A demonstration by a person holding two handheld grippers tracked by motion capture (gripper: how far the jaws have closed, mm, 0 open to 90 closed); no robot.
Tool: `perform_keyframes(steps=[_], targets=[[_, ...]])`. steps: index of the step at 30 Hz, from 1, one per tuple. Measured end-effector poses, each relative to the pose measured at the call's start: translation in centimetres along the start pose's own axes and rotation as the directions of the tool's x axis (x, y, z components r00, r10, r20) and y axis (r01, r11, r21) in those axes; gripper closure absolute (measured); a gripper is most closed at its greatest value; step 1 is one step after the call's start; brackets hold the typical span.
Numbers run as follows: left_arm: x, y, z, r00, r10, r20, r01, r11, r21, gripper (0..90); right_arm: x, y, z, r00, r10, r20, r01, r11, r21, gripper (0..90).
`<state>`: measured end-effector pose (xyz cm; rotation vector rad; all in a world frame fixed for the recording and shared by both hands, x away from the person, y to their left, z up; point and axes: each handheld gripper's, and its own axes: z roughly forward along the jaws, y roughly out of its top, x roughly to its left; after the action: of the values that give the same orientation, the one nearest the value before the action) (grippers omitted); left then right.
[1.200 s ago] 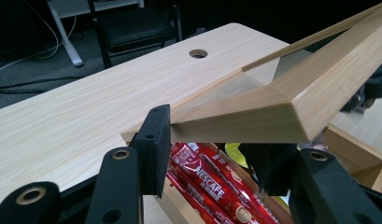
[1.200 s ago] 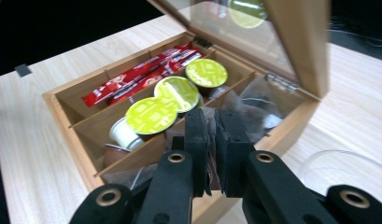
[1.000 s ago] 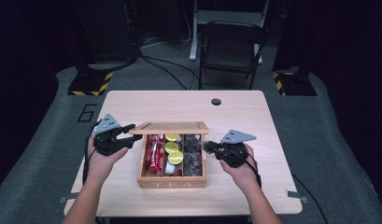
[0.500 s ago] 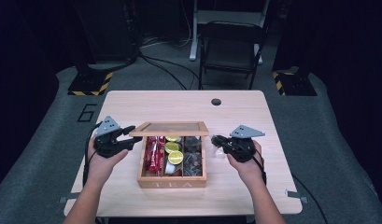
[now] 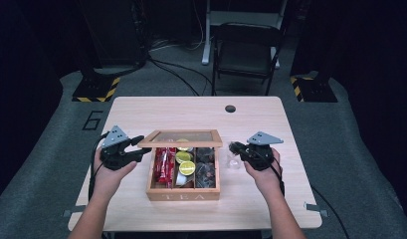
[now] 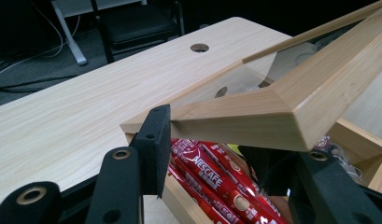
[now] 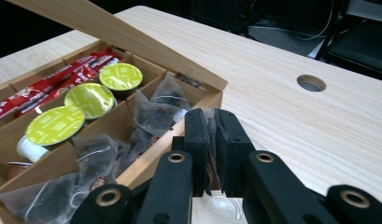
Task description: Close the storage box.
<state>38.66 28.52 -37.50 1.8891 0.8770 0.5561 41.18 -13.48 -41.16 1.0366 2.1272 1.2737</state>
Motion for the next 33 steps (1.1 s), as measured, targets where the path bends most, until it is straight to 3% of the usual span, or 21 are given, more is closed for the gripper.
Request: perform_keyframes(steps=[18, 33], targets=[[-0.1, -0.2, -0.1, 1.0000, 0.004, 0.002, -0.004, 0.9999, 0.012, 53.1, -0.9, -0.9, 1.2, 0.9987, 0.016, 0.048, -0.018, 0.999, 0.031, 83.8], [-0.1, -0.2, -0.1, 1.0000, 0.003, 0.006, -0.003, 0.9999, 0.013, 53.1, -0.8, -1.4, 2.1, 0.9988, 0.002, 0.048, -0.005, 0.998, 0.070, 81.2]])
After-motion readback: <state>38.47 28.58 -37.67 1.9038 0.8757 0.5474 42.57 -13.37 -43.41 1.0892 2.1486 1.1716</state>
